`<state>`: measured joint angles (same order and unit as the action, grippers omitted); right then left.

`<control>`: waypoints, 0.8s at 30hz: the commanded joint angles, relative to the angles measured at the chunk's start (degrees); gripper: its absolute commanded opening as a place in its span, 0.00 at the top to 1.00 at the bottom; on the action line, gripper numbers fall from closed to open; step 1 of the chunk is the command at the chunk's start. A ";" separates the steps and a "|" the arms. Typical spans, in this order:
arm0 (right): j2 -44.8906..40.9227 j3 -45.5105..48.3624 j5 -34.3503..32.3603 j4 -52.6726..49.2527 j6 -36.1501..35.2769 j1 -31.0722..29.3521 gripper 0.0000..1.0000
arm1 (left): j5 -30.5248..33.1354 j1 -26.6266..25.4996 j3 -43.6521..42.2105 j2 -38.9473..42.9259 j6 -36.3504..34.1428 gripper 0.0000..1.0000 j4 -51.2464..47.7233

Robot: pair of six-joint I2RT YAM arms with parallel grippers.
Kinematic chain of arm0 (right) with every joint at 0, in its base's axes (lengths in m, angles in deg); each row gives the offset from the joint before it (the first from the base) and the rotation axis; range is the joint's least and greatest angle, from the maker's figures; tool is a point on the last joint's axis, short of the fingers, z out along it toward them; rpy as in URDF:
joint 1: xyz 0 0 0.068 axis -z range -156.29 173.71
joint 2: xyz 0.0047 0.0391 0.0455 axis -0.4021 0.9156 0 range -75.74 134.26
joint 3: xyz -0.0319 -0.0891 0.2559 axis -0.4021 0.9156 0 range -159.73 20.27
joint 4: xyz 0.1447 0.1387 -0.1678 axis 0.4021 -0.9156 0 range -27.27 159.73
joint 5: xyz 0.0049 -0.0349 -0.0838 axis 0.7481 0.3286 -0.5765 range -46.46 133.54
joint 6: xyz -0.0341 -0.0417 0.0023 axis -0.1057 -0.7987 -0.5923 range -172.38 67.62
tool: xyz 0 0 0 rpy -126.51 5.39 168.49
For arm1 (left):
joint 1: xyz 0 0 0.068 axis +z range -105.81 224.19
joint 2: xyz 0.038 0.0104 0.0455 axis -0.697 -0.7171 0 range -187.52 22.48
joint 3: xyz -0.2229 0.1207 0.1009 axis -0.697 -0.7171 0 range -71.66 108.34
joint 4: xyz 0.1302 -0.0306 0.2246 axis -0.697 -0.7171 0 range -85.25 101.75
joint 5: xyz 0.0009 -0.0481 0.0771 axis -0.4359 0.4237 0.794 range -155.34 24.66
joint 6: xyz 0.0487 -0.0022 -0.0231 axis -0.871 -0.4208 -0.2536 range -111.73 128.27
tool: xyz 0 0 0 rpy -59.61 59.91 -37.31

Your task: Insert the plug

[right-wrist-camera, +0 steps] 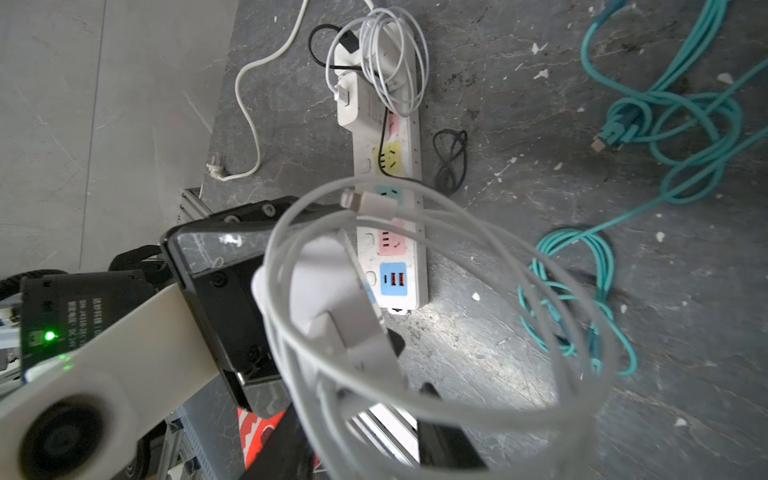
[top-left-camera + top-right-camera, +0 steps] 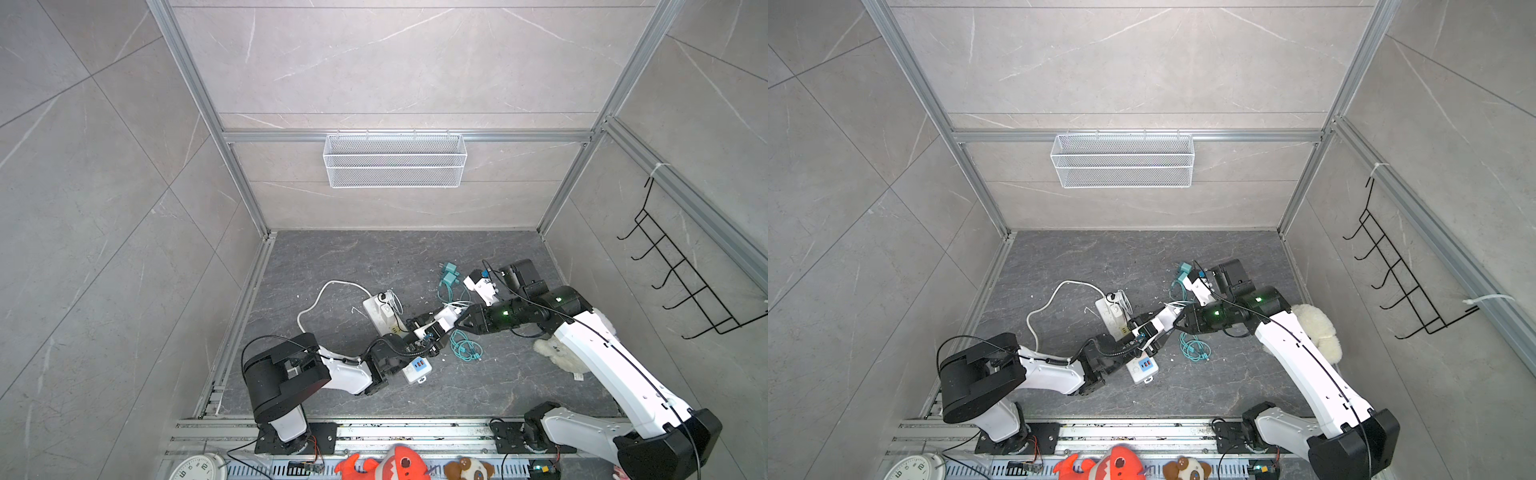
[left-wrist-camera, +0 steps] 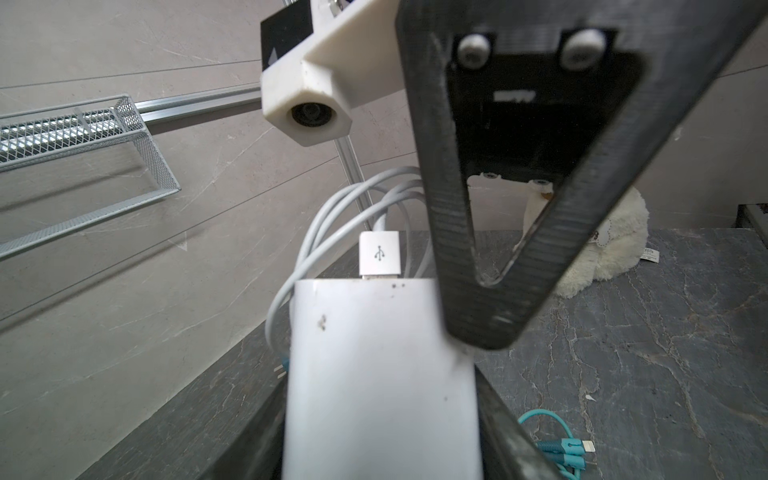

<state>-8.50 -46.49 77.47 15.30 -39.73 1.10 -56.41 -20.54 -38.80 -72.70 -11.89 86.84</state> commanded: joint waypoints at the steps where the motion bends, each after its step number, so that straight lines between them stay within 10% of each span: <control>1: 1.14 -1.54 3.51 3.90 0.93 -0.24 0.58 | -0.84 -0.31 0.66 2.28 0.47 0.71 5.85; 24: 5.84 -3.05 7.81 10.17 1.26 -1.30 0.63 | -1.87 -0.25 0.78 1.58 2.83 0.70 4.90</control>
<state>-3.41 -48.31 81.80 20.56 -39.51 0.79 -54.49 -19.67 -39.22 -71.94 -9.53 87.24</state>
